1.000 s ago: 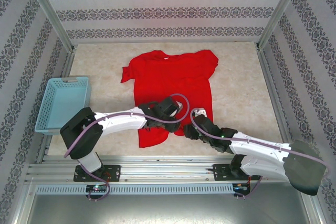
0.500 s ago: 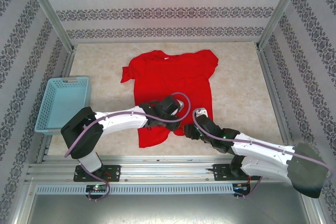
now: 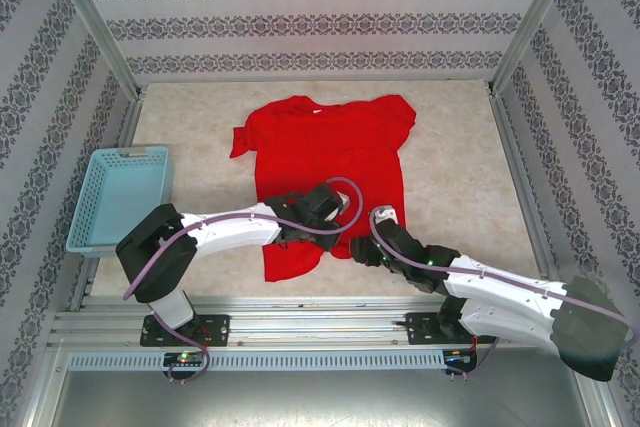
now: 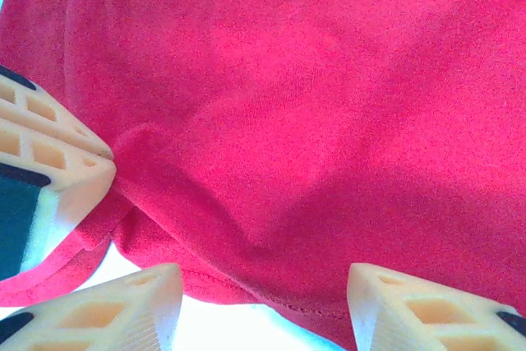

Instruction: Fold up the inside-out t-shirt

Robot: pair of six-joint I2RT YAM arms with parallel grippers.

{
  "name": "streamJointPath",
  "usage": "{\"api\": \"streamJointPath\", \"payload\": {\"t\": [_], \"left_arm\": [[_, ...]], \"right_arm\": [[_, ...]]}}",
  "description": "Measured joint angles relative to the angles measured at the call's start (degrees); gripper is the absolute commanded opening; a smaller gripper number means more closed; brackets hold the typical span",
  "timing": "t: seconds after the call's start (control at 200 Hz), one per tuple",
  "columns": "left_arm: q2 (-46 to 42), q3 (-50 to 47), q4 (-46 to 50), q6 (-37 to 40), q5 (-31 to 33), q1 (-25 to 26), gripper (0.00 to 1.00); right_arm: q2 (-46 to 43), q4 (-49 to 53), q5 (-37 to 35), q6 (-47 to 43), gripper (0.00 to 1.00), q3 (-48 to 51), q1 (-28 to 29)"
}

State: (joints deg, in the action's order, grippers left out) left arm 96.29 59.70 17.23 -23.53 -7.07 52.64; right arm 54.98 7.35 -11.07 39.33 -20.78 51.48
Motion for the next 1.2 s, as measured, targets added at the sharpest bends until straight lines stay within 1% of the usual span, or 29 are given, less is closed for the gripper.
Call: {"api": "streamJointPath", "payload": {"t": [0.05, 0.075, 0.14, 0.18, 0.31, 0.34, 0.45, 0.55, 0.649, 0.714, 0.844, 0.949, 1.099, 1.204], "left_arm": [[0.00, 0.00, 0.11, 0.04, 0.00, 0.00, 0.09], [0.00, 0.00, 0.13, 0.15, 0.00, 0.00, 0.10], [0.00, 0.00, 0.24, 0.31, 0.00, 0.00, 0.24], [0.00, 0.00, 0.33, 0.79, -0.02, 0.00, 0.28], [0.00, 0.00, 0.37, 0.87, -0.13, 0.00, 0.31], [0.04, 0.00, 0.37, 0.90, -0.24, 0.00, 0.30], [0.46, 0.00, 0.44, 1.03, -0.24, 0.00, 0.21], [0.63, 0.00, 0.63, 1.05, -0.24, 0.00, 0.15], [0.63, 0.00, 0.96, 1.07, -0.22, 0.00, 0.05], [0.63, 0.00, 1.42, 1.20, -0.17, 0.00, 0.00], [0.15, 0.00, 2.05, 0.96, 0.11, 0.00, 0.00], [-3.28, -0.04, 2.03, -0.33, 0.59, 0.00, 0.00], [-10.34, 0.02, 1.38, -2.23, 1.73, 0.00, 0.00], [-12.04, 0.92, 1.27, -2.80, 1.77, 0.00, 0.00]], "right_arm": [[-0.35, 0.17, 0.00, 0.02, 0.58, 0.04, 0.00], [-0.59, 0.24, 0.00, 0.07, 0.59, 0.07, 0.00], [-1.11, 0.52, 0.00, 0.22, 0.59, 0.07, 0.00], [-1.38, 0.66, -0.02, 0.26, 0.59, 0.07, 0.00], [-1.66, 1.03, -0.02, 0.46, 0.60, 0.07, 0.00], [-1.66, 1.07, -0.02, 0.48, 0.60, 0.09, 0.00], [-1.66, 1.22, -0.02, 0.83, 0.60, 0.17, 0.00], [-1.70, 1.25, -0.02, 0.90, 0.60, 0.17, 0.00], [-1.79, 1.29, -0.02, 0.90, 0.60, 0.17, 0.00], [-2.16, 1.46, -0.02, 0.90, 0.60, 0.20, 0.00], [-3.17, 0.33, 0.70, 0.83, 0.68, 0.70, 0.02], [-4.28, -3.69, 4.24, 0.74, 0.72, 3.45, 0.55], [-3.58, -9.77, 8.41, 0.20, 0.74, 5.42, 3.78], [-0.55, -14.27, 8.90, 0.15, 0.74, 5.42, 4.31]]}}
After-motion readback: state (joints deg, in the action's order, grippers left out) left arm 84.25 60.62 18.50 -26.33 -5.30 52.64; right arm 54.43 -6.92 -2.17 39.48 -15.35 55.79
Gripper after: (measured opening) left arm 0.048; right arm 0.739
